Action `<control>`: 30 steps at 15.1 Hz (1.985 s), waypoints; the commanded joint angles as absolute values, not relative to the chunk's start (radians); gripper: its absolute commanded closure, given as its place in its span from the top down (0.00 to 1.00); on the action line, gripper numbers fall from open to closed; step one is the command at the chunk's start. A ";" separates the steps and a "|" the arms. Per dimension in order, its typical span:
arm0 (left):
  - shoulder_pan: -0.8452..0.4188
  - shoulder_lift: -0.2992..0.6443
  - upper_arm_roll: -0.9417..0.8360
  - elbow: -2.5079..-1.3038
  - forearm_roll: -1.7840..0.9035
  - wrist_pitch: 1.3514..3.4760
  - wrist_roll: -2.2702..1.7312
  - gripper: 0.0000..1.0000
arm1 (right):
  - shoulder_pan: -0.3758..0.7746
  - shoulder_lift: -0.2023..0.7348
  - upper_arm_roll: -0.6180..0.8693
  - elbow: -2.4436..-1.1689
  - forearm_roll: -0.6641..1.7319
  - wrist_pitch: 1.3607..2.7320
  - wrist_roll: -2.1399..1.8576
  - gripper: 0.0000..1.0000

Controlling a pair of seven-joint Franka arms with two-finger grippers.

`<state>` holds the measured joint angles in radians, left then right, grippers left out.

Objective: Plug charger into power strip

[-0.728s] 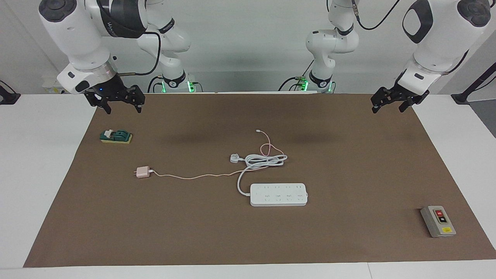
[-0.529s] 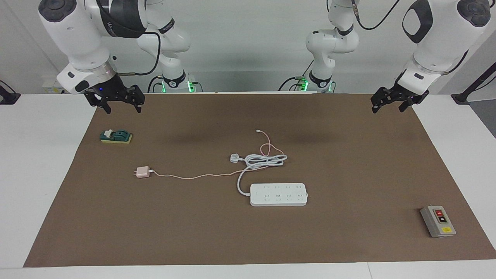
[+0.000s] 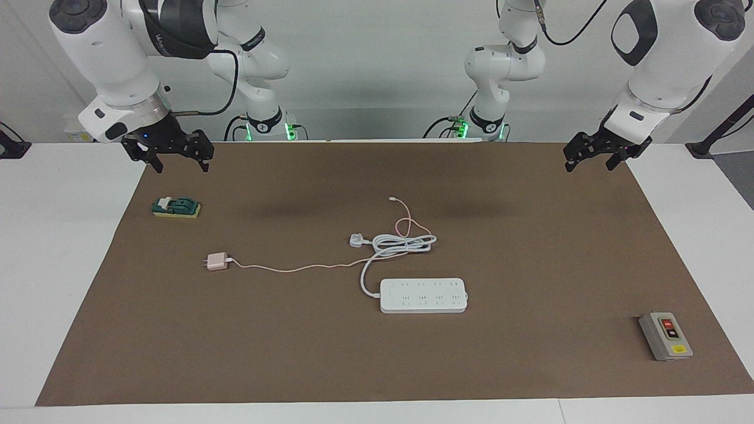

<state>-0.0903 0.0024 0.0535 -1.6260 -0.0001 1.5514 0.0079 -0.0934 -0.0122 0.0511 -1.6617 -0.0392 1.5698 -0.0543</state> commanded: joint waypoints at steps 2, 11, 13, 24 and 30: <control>-0.086 -0.008 0.054 -1.626 -0.006 1.543 0.018 1.00 | -0.135 -0.014 0.057 -1.680 -0.012 1.604 -0.035 1.00; -0.086 -0.006 0.054 -1.626 -0.006 1.543 0.018 1.00 | -0.230 0.136 0.055 -1.761 0.217 1.735 0.527 0.99; -0.086 -0.008 0.054 -1.626 -0.006 1.543 0.020 1.00 | -0.262 0.187 0.055 -1.776 0.291 1.781 0.633 0.99; -0.086 -0.008 0.054 -1.626 -0.006 1.543 0.018 1.00 | -0.327 0.448 0.051 -1.769 0.469 1.898 0.774 0.97; -0.086 -0.008 0.054 -1.626 -0.006 1.543 0.018 1.00 | -0.322 0.492 0.051 -1.752 0.469 1.907 0.798 0.97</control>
